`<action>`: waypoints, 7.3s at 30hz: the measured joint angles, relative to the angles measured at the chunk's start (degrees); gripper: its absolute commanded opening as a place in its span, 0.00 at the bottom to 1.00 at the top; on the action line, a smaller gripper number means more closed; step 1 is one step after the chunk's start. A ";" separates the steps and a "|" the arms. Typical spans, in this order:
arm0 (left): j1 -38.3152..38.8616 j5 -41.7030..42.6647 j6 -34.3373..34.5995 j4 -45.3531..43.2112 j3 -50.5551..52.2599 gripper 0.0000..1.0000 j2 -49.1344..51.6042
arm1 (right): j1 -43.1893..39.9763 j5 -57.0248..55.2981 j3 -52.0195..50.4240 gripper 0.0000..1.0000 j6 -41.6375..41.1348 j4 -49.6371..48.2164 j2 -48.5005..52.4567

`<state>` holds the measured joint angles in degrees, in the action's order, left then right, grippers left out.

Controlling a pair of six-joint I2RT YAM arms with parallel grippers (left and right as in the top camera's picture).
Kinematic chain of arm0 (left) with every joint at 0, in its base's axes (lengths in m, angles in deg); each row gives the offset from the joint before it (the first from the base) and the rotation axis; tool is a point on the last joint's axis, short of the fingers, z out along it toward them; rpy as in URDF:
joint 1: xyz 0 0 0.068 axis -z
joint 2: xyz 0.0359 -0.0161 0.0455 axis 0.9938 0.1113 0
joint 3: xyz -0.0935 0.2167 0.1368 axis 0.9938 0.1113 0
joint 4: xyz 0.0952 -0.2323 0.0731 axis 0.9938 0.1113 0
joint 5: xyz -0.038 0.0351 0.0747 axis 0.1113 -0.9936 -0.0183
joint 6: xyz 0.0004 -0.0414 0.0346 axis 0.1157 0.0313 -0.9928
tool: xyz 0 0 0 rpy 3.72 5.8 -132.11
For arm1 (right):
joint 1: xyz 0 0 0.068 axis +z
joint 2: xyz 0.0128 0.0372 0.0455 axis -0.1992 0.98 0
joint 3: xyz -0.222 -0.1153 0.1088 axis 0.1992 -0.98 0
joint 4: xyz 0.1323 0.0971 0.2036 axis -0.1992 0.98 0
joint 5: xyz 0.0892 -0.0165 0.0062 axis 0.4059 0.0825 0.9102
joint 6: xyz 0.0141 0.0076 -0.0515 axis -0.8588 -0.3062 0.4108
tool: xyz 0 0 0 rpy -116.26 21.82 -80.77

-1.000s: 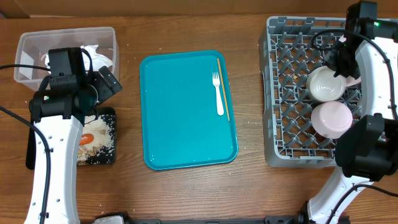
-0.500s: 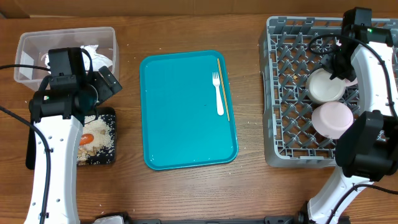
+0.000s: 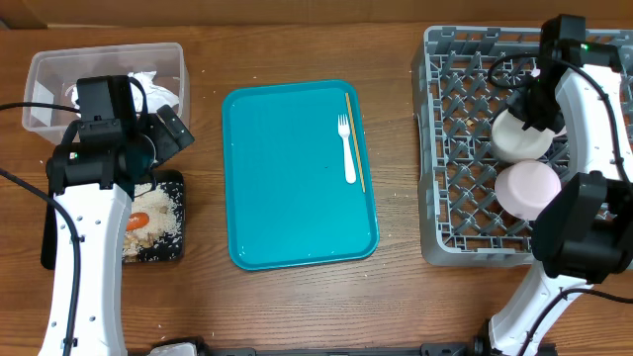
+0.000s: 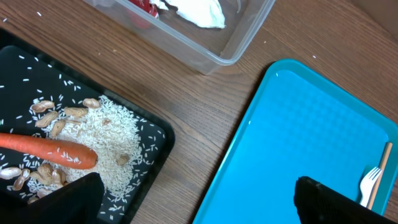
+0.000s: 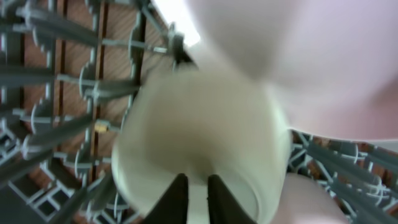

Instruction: Sort waste into correct bins and load items into the dishwasher rack

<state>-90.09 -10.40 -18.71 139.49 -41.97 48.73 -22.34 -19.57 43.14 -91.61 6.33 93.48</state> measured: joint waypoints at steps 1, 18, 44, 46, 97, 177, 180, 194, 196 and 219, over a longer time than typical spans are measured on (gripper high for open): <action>0.00 0.00 0.00 0.02 0.00 1.00 0.02 | 0.37 0.33 0.59 0.26 0.00 0.50 -0.02; 0.00 0.00 0.00 0.02 0.00 1.00 0.00 | 27.67 18.51 5.97 0.90 4.15 -2.19 -6.34; 0.00 0.00 0.00 0.02 0.00 1.00 0.02 | 39.43 15.28 3.45 0.75 2.38 -7.37 17.03; 0.00 0.00 0.02 0.02 0.00 1.00 0.02 | 39.43 15.13 3.45 0.70 2.34 -7.45 17.25; 0.00 0.00 0.00 0.07 0.00 1.00 0.00 | 6.19 20.70 40.11 0.16 15.96 20.00 19.17; 0.00 0.00 0.00 0.22 0.00 1.00 0.00 | 41.20 12.31 -2.95 0.04 2.43 -7.02 13.18; 0.00 0.00 0.02 0.26 0.00 1.00 0.00 | 40.63 13.00 3.50 0.04 2.51 0.55 13.92; 0.00 0.00 0.00 0.24 0.00 1.00 0.00 | 11.43 16.57 38.56 0.04 16.00 19.12 7.89; 0.00 0.00 0.00 0.24 0.00 1.00 0.00 | 8.33 20.06 36.74 0.04 19.76 18.67 7.93; 0.00 0.00 0.00 0.20 0.00 1.00 0.00 | 9.11 24.63 31.06 0.50 14.91 21.92 9.51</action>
<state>-90.09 -10.40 -18.71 139.68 -41.97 48.73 -13.23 5.06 74.19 -76.70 28.25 102.98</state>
